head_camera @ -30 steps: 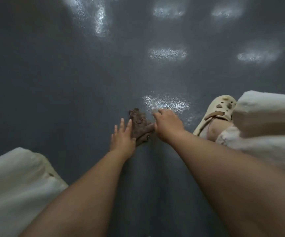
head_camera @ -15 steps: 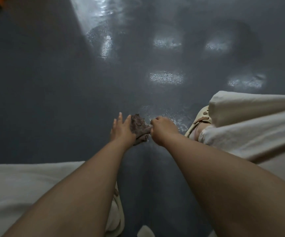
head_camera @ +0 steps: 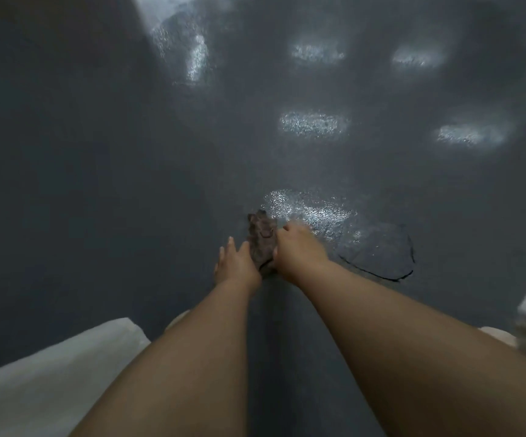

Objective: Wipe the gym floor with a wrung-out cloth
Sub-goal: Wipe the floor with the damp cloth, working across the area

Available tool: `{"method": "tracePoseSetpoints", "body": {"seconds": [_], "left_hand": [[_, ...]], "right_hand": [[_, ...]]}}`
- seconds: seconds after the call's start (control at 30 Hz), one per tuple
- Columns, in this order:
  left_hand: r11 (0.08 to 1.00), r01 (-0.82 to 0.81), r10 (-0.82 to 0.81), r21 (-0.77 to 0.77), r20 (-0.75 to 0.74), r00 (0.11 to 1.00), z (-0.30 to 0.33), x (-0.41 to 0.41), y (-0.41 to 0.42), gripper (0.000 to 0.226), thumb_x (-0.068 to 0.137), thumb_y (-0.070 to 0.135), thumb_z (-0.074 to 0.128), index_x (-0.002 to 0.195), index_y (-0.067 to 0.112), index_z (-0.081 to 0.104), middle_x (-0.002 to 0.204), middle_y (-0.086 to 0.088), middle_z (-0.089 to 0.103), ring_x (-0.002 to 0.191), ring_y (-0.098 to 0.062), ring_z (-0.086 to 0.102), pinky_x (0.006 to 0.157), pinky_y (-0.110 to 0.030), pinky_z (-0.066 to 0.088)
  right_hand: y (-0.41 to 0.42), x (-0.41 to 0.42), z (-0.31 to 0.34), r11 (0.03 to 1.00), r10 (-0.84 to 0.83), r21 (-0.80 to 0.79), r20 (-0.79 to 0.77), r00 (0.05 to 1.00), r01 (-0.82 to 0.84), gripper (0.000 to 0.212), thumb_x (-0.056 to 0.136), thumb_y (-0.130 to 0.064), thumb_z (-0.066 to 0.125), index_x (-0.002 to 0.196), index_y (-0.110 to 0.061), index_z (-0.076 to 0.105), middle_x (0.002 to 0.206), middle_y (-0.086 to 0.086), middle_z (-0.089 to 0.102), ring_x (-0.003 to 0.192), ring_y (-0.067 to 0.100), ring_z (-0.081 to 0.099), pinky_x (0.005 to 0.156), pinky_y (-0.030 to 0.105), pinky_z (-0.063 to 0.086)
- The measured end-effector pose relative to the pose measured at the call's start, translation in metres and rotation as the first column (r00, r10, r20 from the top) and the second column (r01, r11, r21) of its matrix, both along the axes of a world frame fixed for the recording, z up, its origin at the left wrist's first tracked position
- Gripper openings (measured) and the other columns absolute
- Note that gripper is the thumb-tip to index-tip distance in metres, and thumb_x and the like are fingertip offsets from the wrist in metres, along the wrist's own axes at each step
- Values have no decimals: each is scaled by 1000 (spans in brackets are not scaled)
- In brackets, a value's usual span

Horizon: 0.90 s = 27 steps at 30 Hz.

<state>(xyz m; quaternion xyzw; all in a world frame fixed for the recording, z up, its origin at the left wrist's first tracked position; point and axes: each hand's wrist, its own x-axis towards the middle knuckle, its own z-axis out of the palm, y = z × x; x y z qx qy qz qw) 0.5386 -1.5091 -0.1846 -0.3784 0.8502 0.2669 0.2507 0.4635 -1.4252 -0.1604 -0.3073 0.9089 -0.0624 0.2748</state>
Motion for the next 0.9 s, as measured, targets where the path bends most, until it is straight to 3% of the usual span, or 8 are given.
{"method": "tracePoseSetpoints", "body": {"seconds": [0.1, 0.2, 0.3, 0.43, 0.5, 0.63, 0.77, 0.9], "left_hand": [[999, -22, 24, -38, 60, 998, -18, -2, -5, 59, 97, 18, 44, 150, 18, 17, 159, -5, 1, 146, -25, 4, 115, -36, 15], [993, -45, 56, -108, 100, 993, -33, -2, -17, 57, 98, 17, 41, 150, 15, 18, 159, -5, 3, 146, -24, 4, 116, -35, 14], [993, -44, 52, -107, 79, 995, -43, 0, -26, 52, 98, 20, 43, 147, 16, 27, 159, -4, 6, 146, -23, 6, 115, -35, 14], [989, -60, 60, -133, -3, 998, -54, -9, -23, 49, 96, 16, 44, 144, 14, 33, 158, -5, 13, 144, -22, 12, 114, -33, 18], [986, -88, 83, -144, -45, 996, -57, -14, -19, 47, 97, 15, 41, 143, 14, 35, 157, -4, 15, 144, -21, 12, 114, -33, 18], [986, -77, 63, -151, -94, 994, -64, -24, -14, 51, 97, 15, 41, 146, 17, 29, 158, 0, 14, 144, -19, 11, 116, -32, 14], [989, -24, 17, -143, -50, 999, -65, -28, -16, 67, 93, 31, 56, 149, 19, 22, 158, -2, 10, 144, -20, 10, 115, -31, 13], [976, 74, -66, -204, 46, 997, -64, -28, -21, 90, 80, 44, 70, 150, 23, 19, 157, 0, 13, 143, -19, 14, 115, -31, 15]], "right_hand": [[-7, -6, -26, 999, 40, -2, 63, 997, -40, 31, 95, -7, 39, 125, -2, 48, 131, 12, 42, 125, 29, 38, 97, 39, 38], [-16, -8, -61, 995, 99, -23, 116, 988, -97, 43, 98, -6, 36, 140, 1, 32, 149, 15, 27, 139, 27, 23, 111, 39, 28], [-24, 5, -94, 990, 142, -2, 117, 983, -143, 62, 101, -27, 34, 150, -2, 4, 159, 14, -2, 146, 28, -4, 119, 39, 4], [-35, 16, -116, 997, 74, -13, 26, 997, -74, 80, 97, -47, 34, 149, -6, -12, 156, 14, -21, 142, 34, -20, 114, 43, -14], [-39, 10, -122, 994, 98, -40, -24, 995, -99, 77, 98, -48, 33, 150, -14, -12, 156, 11, -22, 142, 34, -21, 113, 44, -15], [-41, -19, -130, 966, 219, -123, -89, 972, -229, 54, 99, -48, 27, 149, -42, 6, 158, 6, -15, 144, 31, -17, 114, 43, -12], [-34, -55, -134, 939, 281, -153, -174, 944, -308, 49, 100, -44, 29, 148, -40, 18, 160, 3, -4, 146, 26, -7, 116, 38, -7], [-20, -108, -138, 983, 102, -129, -222, 970, -133, 50, 101, -42, 27, 149, -35, 19, 160, 7, 2, 146, 27, -1, 116, 38, -3]]}}
